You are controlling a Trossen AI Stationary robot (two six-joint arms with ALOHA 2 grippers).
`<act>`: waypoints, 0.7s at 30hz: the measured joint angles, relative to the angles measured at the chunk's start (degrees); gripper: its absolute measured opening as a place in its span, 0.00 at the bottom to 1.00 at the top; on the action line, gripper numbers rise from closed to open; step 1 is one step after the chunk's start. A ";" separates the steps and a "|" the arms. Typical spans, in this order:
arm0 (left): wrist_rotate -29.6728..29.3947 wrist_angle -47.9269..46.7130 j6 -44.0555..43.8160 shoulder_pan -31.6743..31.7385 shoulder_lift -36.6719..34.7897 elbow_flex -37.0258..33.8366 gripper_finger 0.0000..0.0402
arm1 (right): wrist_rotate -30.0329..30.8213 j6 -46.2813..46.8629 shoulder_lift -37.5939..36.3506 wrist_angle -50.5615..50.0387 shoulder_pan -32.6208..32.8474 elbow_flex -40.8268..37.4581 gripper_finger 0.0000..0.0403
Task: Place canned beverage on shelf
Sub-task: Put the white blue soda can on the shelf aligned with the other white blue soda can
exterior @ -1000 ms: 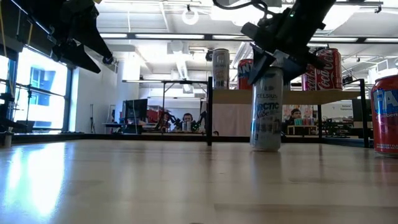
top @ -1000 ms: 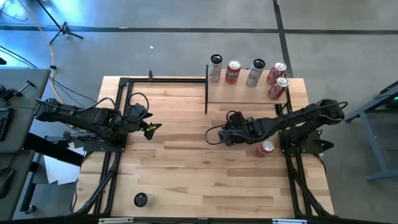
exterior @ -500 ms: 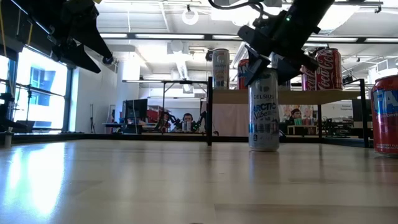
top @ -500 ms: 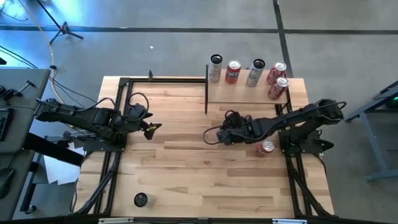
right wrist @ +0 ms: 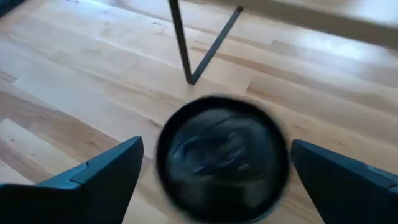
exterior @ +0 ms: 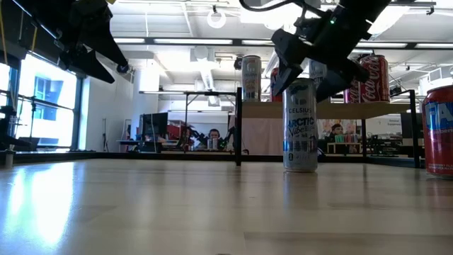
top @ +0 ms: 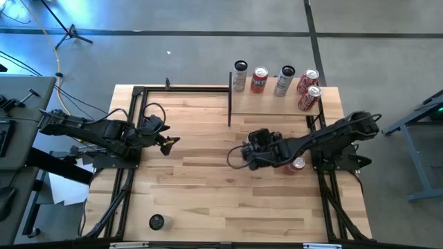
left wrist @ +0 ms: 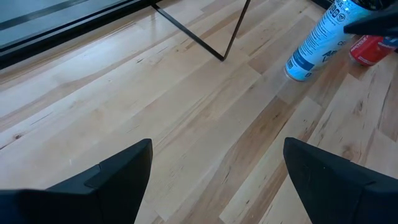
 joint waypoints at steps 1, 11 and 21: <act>0.02 -0.02 0.00 0.00 0.00 0.00 0.84 | 0.86 1.04 0.76 0.61 0.59 -0.19 0.98; 0.02 0.00 0.01 -0.01 0.00 0.00 0.84 | 13.99 10.76 8.67 -0.12 5.71 -0.38 0.99; 0.02 0.02 0.00 0.00 -0.02 0.00 0.84 | 24.17 21.81 11.67 8.41 8.07 -7.61 0.99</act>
